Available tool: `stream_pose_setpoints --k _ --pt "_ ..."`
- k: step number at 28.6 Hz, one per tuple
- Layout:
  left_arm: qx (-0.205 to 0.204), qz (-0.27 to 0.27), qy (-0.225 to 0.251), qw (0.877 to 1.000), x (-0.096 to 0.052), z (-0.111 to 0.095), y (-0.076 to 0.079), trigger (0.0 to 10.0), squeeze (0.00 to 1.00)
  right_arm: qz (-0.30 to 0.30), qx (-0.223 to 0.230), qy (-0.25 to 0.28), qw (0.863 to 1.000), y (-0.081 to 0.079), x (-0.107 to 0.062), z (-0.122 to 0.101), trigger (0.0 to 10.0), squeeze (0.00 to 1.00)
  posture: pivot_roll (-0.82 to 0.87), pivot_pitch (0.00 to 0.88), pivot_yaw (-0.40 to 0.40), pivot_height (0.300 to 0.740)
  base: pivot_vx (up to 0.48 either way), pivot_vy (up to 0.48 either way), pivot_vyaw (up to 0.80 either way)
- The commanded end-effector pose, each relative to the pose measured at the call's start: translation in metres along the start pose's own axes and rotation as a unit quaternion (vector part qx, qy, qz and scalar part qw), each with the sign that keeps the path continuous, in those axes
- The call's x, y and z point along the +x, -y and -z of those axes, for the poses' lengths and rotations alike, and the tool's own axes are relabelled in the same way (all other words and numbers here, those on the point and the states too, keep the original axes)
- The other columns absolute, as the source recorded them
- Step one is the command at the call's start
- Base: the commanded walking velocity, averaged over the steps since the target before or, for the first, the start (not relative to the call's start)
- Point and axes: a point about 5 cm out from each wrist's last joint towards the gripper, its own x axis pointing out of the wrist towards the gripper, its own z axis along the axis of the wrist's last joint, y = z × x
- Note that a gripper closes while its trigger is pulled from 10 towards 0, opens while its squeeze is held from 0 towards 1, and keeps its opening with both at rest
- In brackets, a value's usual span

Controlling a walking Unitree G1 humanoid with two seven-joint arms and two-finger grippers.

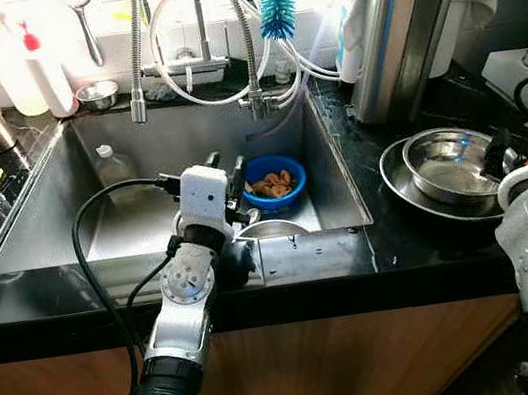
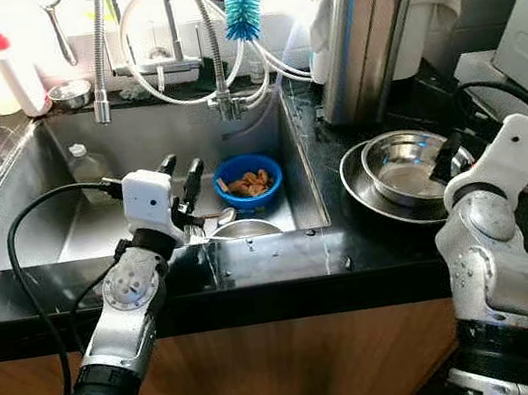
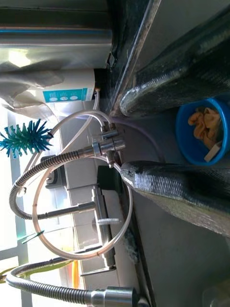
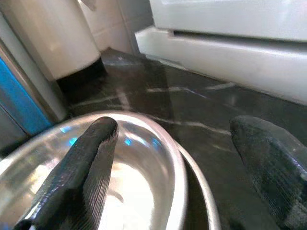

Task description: Kitchen organization

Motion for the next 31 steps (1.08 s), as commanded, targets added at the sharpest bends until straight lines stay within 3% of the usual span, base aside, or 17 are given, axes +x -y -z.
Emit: stream_pose_setpoints --k 1,10,31 --pt "0.001 0.007 0.012 1.000 0.005 -0.008 0.001 10.0 0.00 0.000 -0.002 0.008 1.000 0.004 -0.003 -0.007 10.0 0.00 0.07 0.012 -0.074 0.740 0.000 0.000 0.00" --pt "-0.001 0.010 0.014 1.000 0.005 -0.009 0.002 10.0 0.00 -0.004 -0.016 -0.011 1.000 0.011 -0.005 -0.004 10.0 0.00 0.07 0.015 -0.078 0.740 0.000 0.000 0.00" --pt "0.007 0.013 0.013 1.000 0.005 -0.011 0.001 10.0 0.00 -0.020 -0.005 -0.056 0.998 0.009 -0.006 0.012 10.0 0.00 0.08 0.036 -0.082 0.740 0.000 0.000 0.00"
